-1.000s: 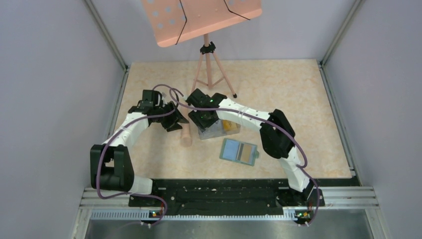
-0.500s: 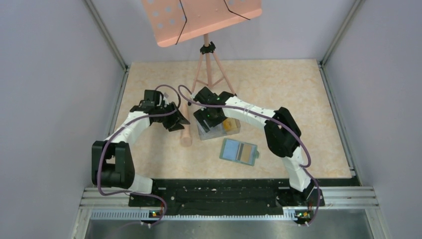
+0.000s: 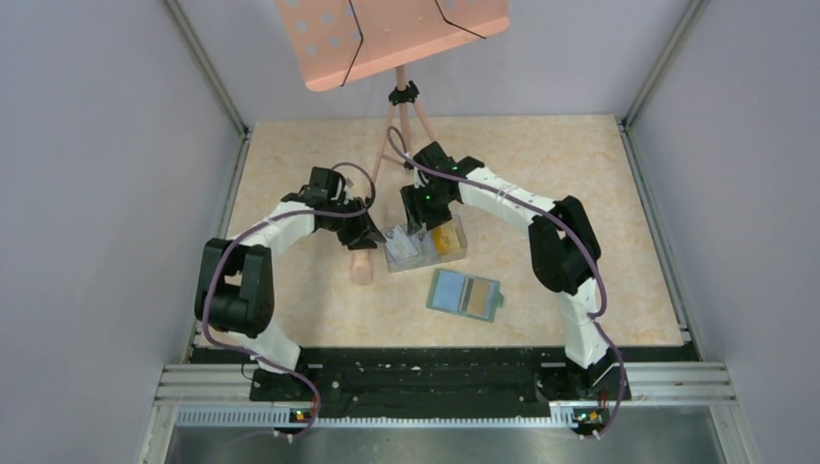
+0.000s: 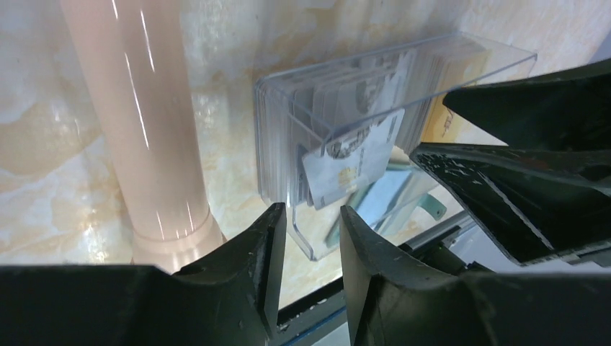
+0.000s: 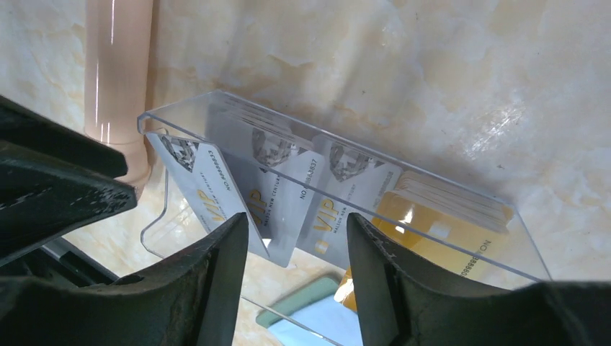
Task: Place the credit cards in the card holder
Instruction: Pick up the credit card from the storage box.
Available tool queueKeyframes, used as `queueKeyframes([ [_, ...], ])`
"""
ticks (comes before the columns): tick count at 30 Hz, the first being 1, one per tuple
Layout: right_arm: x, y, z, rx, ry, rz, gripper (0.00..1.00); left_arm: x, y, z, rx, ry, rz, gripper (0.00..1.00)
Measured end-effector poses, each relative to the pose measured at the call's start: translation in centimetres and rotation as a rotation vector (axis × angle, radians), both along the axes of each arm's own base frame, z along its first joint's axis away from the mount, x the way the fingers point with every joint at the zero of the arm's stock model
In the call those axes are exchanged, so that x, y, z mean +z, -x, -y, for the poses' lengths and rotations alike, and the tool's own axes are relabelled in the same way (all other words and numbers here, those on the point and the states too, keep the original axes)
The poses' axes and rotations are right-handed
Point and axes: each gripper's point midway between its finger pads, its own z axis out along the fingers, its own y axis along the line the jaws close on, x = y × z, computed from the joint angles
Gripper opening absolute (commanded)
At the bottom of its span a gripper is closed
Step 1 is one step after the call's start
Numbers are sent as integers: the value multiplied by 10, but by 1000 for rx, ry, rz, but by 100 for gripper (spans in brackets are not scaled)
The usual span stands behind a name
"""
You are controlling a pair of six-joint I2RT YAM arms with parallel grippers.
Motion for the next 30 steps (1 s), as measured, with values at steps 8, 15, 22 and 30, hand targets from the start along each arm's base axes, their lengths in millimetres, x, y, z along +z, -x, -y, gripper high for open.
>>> queueKeyframes([
  [8,6,5,-11,12,-75,-45,42,-22,-12,11,-30,-62,-16,28],
  [15,10,12,-23,40,-142,-86,26,-32,-10,13,-54,-93,-33,12],
  [22,12,19,-30,63,-183,-121,16,-32,-11,15,-64,-102,-28,8],
  [30,12,20,-33,73,-201,-133,21,-32,-12,16,-70,-103,-30,6],
])
